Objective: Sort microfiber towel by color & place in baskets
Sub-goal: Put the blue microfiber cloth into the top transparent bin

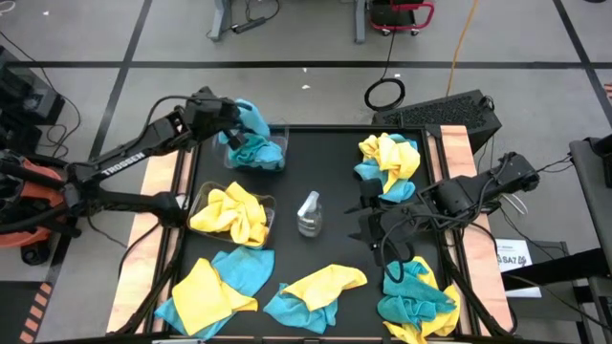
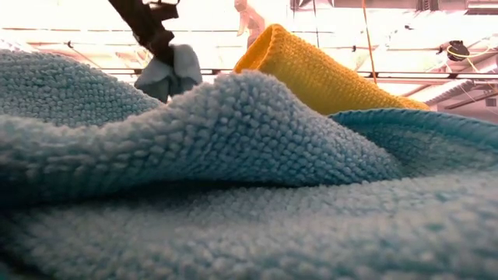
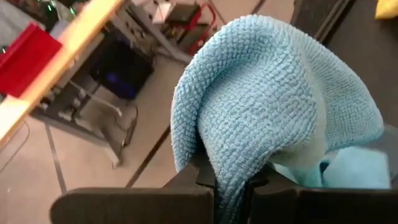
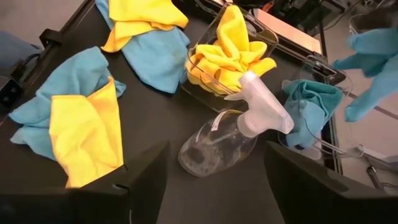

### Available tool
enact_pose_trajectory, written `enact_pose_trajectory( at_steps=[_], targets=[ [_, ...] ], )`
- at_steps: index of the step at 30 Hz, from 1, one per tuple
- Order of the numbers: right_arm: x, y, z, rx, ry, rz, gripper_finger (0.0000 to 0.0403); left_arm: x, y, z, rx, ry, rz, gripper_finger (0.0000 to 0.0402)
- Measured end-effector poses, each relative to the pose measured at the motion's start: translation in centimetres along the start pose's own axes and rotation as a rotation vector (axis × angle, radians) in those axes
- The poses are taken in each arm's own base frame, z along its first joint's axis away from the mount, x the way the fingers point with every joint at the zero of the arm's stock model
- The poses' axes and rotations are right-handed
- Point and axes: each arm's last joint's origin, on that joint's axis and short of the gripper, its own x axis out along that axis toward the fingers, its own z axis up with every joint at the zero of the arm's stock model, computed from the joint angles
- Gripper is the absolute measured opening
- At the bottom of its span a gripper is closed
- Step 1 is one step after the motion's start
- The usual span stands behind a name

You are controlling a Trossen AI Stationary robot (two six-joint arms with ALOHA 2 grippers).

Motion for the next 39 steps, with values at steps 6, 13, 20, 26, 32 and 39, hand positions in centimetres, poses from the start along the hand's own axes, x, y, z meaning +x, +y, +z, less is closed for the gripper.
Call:
enact_pose_trajectory(
  at_steps=[6, 13, 20, 26, 32, 39],
  targets=[
    [-0.3, 0.7, 0.0, 0.004, -0.008, 0.022, 0.0251, 3.8, -1.2, -2.9, -0.001, 0.159, -0.015, 0.0012],
    [-0.6, 1.6, 0.1, 0.005, -0.018, 0.046, 0.0251, 7.6, -1.8, -5.7, -0.035, 0.319, -0.028, 0.0012],
    [-0.9, 2.2, 0.1, 0.003, -0.023, 0.060, 0.0251, 10.6, -2.1, -7.7, -0.057, 0.435, -0.085, 0.0012],
    [-0.9, 2.2, 0.1, 0.008, -0.023, 0.059, 0.0251, 12.6, -2.4, -9.1, -0.063, 0.525, -0.121, 0.0012],
    [-0.1, 2.6, -0.4, -0.006, -0.003, 0.057, 0.0251, 14.2, -2.8, -10.8, -0.087, 0.626, -0.179, 0.0013],
    [0.6, 2.9, -1.0, -0.009, 0.015, 0.057, 0.0251, 15.2, -3.1, -11.7, -0.096, 0.669, -0.204, 0.0018]
  ],
)
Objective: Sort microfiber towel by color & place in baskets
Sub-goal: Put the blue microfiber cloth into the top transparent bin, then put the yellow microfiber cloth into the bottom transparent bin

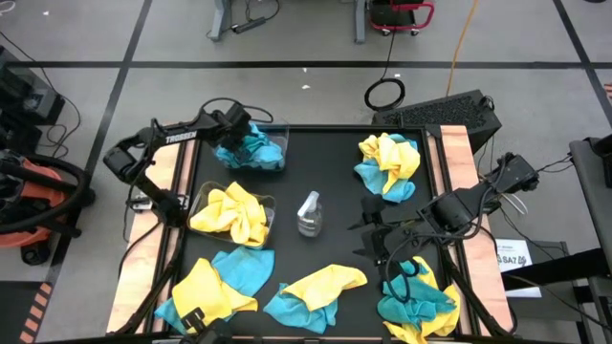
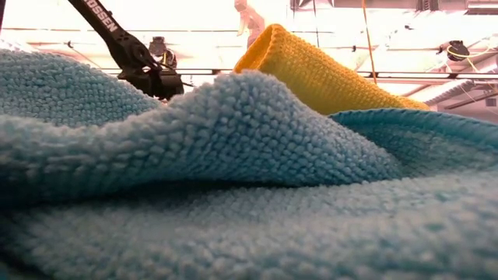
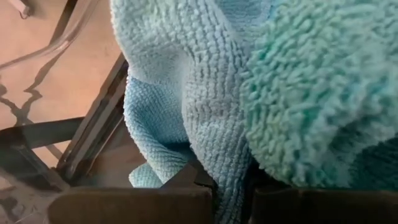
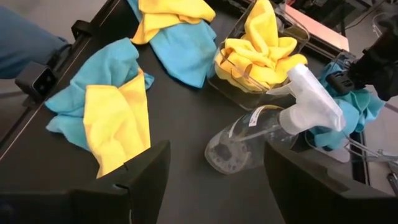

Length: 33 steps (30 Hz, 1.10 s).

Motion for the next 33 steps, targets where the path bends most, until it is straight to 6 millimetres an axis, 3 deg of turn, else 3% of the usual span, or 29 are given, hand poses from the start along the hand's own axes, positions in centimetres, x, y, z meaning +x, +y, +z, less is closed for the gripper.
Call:
enact_pose_trajectory(
  at_steps=[8, 13, 21, 33],
  targets=[
    [0.0, 0.0, 0.0, 0.008, -0.003, 0.000, 0.0251, 0.0, -0.1, -0.1, 0.004, 0.013, -0.003, 0.0027],
    [0.0, 0.0, 0.0, 0.009, -0.003, 0.000, 0.0251, -1.0, 0.2, 0.0, 0.008, 0.034, -0.007, 0.0084],
    [0.0, 0.0, 0.0, 0.008, -0.002, 0.000, 0.0251, -5.4, 1.0, 0.6, 0.004, -0.044, 0.012, 0.0159],
    [0.0, 0.1, 0.0, 0.013, -0.002, 0.030, 0.0251, -13.3, 0.3, -1.2, 0.026, -0.287, 0.030, 0.0164]
  ],
)
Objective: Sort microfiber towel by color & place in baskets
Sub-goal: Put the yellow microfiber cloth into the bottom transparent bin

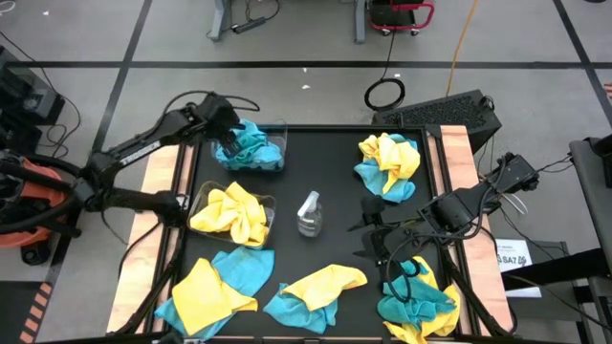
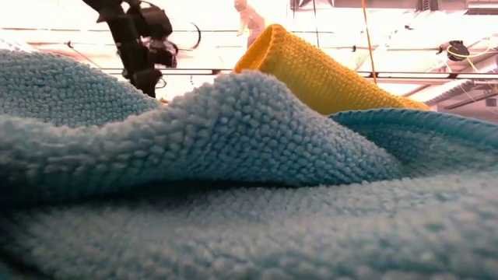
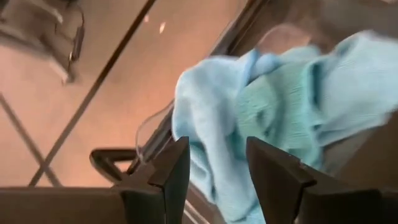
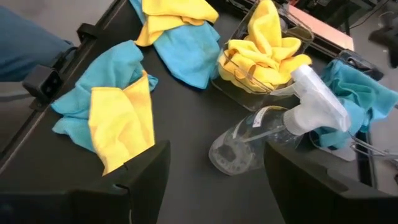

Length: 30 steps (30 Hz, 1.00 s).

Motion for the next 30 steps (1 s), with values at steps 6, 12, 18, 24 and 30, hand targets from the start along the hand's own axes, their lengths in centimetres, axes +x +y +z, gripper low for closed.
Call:
enact_pose_trajectory(
  at_steps=[6, 12, 18, 24, 30],
  targets=[
    [1.0, 0.6, -0.7, 0.019, 0.014, 0.060, 0.0251, -3.6, -1.2, -0.4, 0.041, -0.140, -0.047, 0.0164],
    [3.4, 1.5, -2.5, 0.070, 0.042, 0.086, 0.0251, -6.3, -2.9, -0.8, 0.080, -0.253, -0.140, 0.0164],
    [6.9, 3.1, -4.8, 0.112, -0.036, 0.195, 0.0251, -7.6, -4.8, -1.1, 0.112, -0.285, -0.250, 0.0164],
    [9.9, 4.5, -8.2, 0.198, -0.114, 0.282, 0.0251, -8.7, -7.2, -1.3, 0.192, -0.314, -0.437, 0.0164],
    [11.5, 5.2, -10.5, 0.281, -0.235, 0.375, 0.0251, -10.0, -9.5, -1.7, 0.286, -0.347, -0.664, 0.0164]
  ],
)
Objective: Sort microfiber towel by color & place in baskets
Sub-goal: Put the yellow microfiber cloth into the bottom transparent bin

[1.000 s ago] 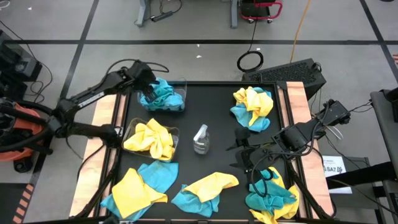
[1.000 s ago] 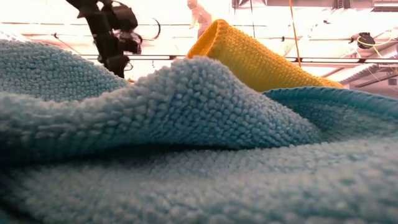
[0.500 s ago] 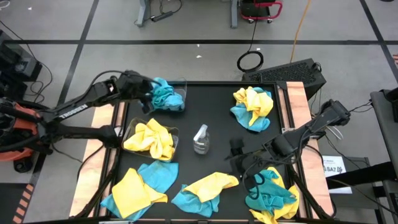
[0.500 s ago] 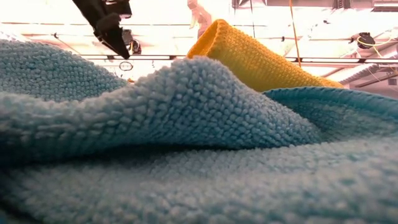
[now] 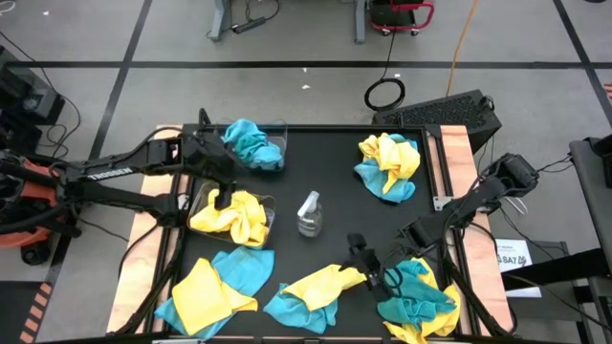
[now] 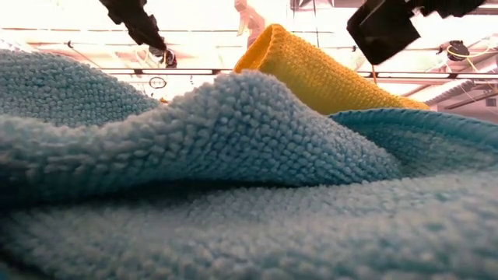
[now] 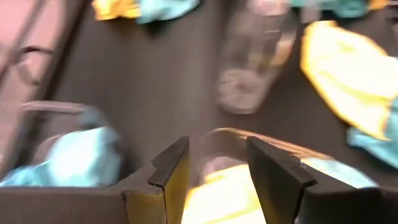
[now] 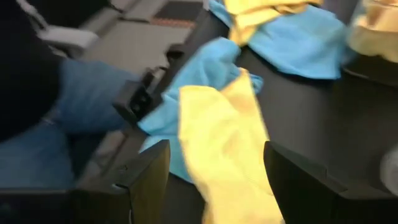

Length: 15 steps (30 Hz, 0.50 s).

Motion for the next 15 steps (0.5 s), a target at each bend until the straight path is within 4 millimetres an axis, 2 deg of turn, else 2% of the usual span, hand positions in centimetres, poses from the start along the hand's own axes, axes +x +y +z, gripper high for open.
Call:
enact_pose_trajectory(
  at_steps=[4, 15],
  targets=[
    [0.6, -0.3, -1.3, 0.002, 0.017, -0.004, 0.0251, 0.1, -1.5, 0.5, 0.030, -0.038, -0.086, 0.0164],
    [4.3, -2.1, -4.4, 0.020, 0.143, -0.069, 0.0251, 0.7, -5.2, 1.6, 0.136, -0.127, -0.229, 0.0164]
  ],
)
